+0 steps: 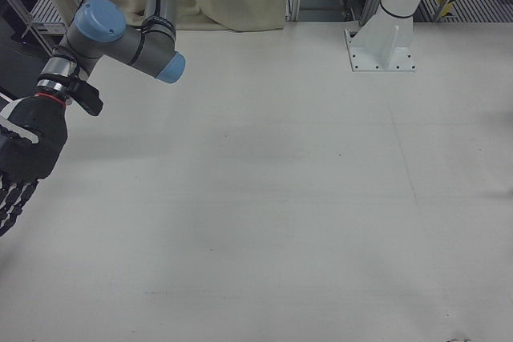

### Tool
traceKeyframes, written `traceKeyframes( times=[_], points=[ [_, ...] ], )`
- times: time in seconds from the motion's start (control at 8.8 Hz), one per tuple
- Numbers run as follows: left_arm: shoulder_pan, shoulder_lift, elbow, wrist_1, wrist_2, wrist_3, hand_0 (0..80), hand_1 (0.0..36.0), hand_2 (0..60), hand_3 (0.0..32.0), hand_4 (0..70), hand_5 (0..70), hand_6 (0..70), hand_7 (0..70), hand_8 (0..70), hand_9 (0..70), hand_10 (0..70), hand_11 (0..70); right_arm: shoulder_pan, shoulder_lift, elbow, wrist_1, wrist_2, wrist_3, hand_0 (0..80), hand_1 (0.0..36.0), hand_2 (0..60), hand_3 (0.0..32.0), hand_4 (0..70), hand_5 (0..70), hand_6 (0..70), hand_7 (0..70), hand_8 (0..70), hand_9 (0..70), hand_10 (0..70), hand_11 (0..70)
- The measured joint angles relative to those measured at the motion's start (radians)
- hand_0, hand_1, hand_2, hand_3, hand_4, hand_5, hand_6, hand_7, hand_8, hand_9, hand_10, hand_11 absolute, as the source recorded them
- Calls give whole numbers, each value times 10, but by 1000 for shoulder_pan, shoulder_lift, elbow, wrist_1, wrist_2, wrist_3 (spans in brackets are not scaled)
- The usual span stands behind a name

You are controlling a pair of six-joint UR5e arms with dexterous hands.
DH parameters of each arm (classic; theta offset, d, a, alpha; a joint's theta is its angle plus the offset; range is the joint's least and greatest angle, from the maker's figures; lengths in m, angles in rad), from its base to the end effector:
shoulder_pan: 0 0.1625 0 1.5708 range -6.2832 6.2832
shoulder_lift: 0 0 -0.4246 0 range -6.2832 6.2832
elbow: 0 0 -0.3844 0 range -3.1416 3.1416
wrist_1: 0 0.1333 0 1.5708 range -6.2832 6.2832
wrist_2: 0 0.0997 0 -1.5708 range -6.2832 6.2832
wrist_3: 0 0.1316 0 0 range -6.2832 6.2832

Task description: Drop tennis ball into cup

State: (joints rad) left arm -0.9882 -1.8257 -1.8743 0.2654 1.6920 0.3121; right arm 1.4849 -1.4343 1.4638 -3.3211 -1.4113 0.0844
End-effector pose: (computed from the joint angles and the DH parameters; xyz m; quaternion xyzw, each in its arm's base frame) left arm 0.2249 -0.5547 0.4274 -0.1438 0.7891 -0.5156 0.3013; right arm 0.1060 -0.5668 0.6898 -0.0049 0.6528 -0.7557 0.0514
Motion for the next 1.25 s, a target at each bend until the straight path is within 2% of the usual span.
traceKeyframes(
  times=[0.11, 0.23, 0.34, 0.68, 0.91, 1.25],
  points=[
    [-60, -21, -30, 28, 2, 2, 497, 230, 148, 0, 0, 22, 8, 145, 0, 15, 0, 0, 0, 0, 0, 0, 0, 0, 0, 0, 0, 0, 0, 0, 0, 0, 0, 0, 0, 0],
    [-135, -59, -39, 55, 4, 5, 525, 254, 115, 0, 0, 27, 5, 143, 0, 14, 0, 0, 0, 0, 0, 0, 0, 0, 0, 0, 0, 0, 0, 0, 0, 0, 0, 0, 0, 0],
    [-209, -102, -5, 69, 4, 7, 534, 269, 137, 0, 0, 33, 9, 144, 0, 14, 0, 0, 0, 0, 1, 0, 0, 0, 0, 0, 0, 0, 0, 0, 0, 0, 0, 0, 0, 0],
    [-384, -165, 233, 9, 4, 2, 631, 335, 82, 0, 0, 50, 3, 156, 0, 17, 0, 0, 0, 0, 1, 0, 0, 0, 0, 0, 0, 0, 0, 0, 0, 0, 0, 0, 0, 0],
    [-444, -165, 298, 5, 5, -1, 630, 331, 78, 0, 0, 55, 10, 149, 0, 15, 0, 0, 0, 0, 1, 0, 0, 0, 0, 0, 0, 0, 0, 0, 0, 0, 0, 0, 0, 0],
    [-471, -163, 298, 31, 6, -9, 621, 325, 66, 0, 0, 44, 0, 159, 0, 17, 0, 0, 0, 0, 1, 0, 0, 0, 0, 0, 0, 0, 0, 0, 0, 0, 0, 0, 0, 0]
  ],
)
